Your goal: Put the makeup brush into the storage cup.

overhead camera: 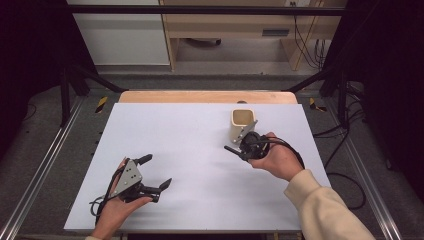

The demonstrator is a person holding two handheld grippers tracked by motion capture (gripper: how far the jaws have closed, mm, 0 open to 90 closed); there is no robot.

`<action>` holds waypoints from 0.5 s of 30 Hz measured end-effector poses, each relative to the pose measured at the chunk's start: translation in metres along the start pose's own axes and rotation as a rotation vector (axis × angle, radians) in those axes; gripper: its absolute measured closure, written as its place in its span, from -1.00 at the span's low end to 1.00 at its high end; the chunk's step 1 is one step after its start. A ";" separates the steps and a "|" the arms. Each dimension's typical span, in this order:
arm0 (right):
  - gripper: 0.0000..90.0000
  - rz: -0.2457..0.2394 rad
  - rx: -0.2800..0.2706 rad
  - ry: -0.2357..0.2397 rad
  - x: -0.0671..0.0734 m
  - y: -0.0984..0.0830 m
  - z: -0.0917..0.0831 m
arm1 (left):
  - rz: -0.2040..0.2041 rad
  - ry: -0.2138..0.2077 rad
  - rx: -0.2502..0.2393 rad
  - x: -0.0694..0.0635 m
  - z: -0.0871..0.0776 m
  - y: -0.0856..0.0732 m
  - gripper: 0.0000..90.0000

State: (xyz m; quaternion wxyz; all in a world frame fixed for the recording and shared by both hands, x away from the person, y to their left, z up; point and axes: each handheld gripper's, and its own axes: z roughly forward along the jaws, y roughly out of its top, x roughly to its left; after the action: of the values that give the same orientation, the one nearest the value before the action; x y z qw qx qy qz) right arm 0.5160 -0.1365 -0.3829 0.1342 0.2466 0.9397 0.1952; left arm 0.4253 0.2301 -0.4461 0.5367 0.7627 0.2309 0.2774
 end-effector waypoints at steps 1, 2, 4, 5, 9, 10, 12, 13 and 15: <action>0.77 -0.012 0.002 -0.002 -0.001 0.002 0.000 | 0.000 0.000 0.000 0.000 0.000 0.000 -0.98; 0.77 -0.013 0.009 -0.004 -0.001 0.005 0.000 | 0.022 -0.011 0.023 0.000 0.003 0.005 -0.97; 0.76 -0.029 0.009 0.002 -0.002 0.007 -0.001 | 0.039 -0.015 0.036 -0.001 0.005 0.008 -0.97; 0.77 -0.033 0.011 0.005 -0.001 0.010 -0.001 | 0.063 -0.018 0.050 -0.002 0.008 0.012 -0.97; 0.76 -0.074 0.021 0.018 0.004 0.019 -0.006 | 0.097 -0.037 0.057 -0.007 0.017 0.026 -0.96; 0.77 -0.082 0.025 0.023 0.006 0.020 -0.007 | 0.106 -0.044 0.055 -0.009 0.019 0.029 -0.95; 0.77 -0.109 0.040 0.030 0.010 0.025 -0.011 | 0.161 -0.076 0.085 -0.015 0.025 0.038 -0.95; 0.77 -0.109 0.040 0.030 0.010 0.025 -0.011 | 0.161 -0.076 0.085 -0.015 0.025 0.038 -0.95; 0.77 -0.119 0.039 0.037 0.014 0.027 -0.013 | 0.209 -0.091 0.108 -0.021 0.031 0.043 -0.94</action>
State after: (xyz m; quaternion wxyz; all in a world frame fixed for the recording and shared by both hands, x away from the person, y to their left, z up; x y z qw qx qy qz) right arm 0.5108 -0.1115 -0.3619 0.1234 0.1891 0.9587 0.1731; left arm 0.4332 0.1817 -0.4175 0.4730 0.8222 0.1402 0.2841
